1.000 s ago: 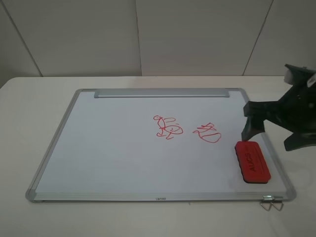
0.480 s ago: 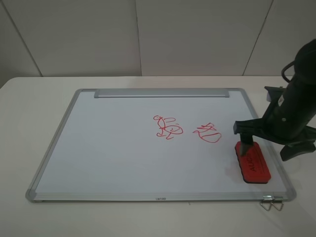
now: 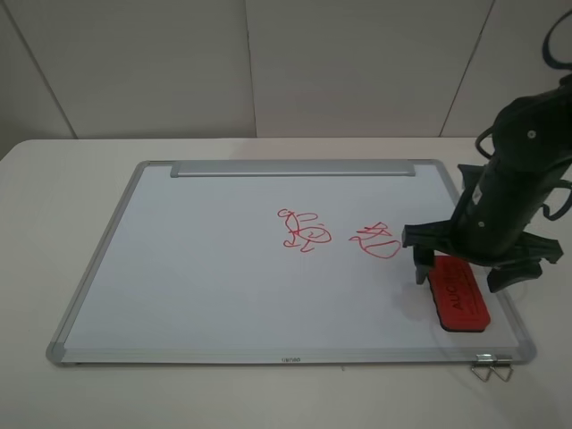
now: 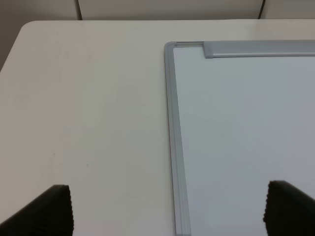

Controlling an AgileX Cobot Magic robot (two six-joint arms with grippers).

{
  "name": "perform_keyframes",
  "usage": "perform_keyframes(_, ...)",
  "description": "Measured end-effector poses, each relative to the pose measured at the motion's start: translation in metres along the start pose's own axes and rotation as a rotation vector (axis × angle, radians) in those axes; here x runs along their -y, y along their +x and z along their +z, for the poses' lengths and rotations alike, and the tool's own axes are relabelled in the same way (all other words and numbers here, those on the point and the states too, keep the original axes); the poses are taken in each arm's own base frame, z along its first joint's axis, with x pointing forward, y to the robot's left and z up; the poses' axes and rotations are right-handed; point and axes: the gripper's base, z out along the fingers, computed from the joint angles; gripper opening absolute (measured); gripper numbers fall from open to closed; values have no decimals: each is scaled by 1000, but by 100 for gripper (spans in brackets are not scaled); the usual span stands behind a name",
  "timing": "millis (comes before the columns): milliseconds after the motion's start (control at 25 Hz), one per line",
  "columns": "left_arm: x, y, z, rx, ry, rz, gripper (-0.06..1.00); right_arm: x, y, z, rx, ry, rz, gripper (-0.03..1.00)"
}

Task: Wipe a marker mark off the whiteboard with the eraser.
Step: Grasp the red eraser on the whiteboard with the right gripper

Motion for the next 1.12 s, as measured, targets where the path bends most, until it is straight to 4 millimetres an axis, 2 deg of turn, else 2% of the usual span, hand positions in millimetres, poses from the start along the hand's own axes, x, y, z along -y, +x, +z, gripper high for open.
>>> perform_keyframes(280, 0, 0, 0, 0, 0, 0, 77, -2, -3, 10, -3, 5, -1, 74)
perform_keyframes(920, 0, 0, 0, 0, 0, 0, 77, -3, -4, 15, -5, 11, -6, 74)
perform_keyframes(1120, 0, 0, 0, 0, 0, 0, 77, -3, -4, 19, -18, 19, -8, 69)
